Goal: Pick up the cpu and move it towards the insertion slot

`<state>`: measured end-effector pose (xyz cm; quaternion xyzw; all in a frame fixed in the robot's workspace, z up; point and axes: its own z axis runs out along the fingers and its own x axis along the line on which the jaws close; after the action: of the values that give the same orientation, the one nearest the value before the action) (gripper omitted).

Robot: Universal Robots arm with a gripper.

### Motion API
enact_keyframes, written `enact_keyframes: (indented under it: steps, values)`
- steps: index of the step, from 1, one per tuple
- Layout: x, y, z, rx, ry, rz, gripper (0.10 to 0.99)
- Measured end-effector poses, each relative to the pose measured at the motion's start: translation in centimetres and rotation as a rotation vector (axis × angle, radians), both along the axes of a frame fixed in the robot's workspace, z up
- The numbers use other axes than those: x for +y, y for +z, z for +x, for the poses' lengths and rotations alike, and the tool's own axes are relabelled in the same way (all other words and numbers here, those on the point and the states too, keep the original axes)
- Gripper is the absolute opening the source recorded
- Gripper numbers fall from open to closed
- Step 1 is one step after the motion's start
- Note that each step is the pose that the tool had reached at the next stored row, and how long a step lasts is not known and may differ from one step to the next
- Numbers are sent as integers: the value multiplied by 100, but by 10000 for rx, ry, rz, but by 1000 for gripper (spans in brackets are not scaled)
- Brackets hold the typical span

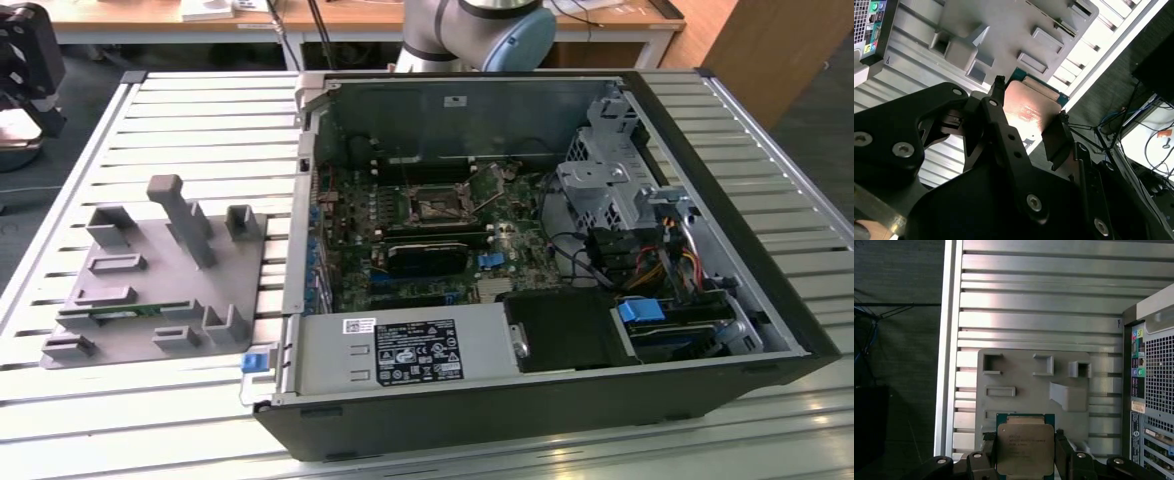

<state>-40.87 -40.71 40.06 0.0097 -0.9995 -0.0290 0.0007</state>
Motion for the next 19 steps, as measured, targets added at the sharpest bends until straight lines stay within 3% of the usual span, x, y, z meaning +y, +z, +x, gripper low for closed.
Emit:
enact_keyframes:
  steps: [19]
  values:
    - [0, 0, 81, 0, 0, 0, 545]
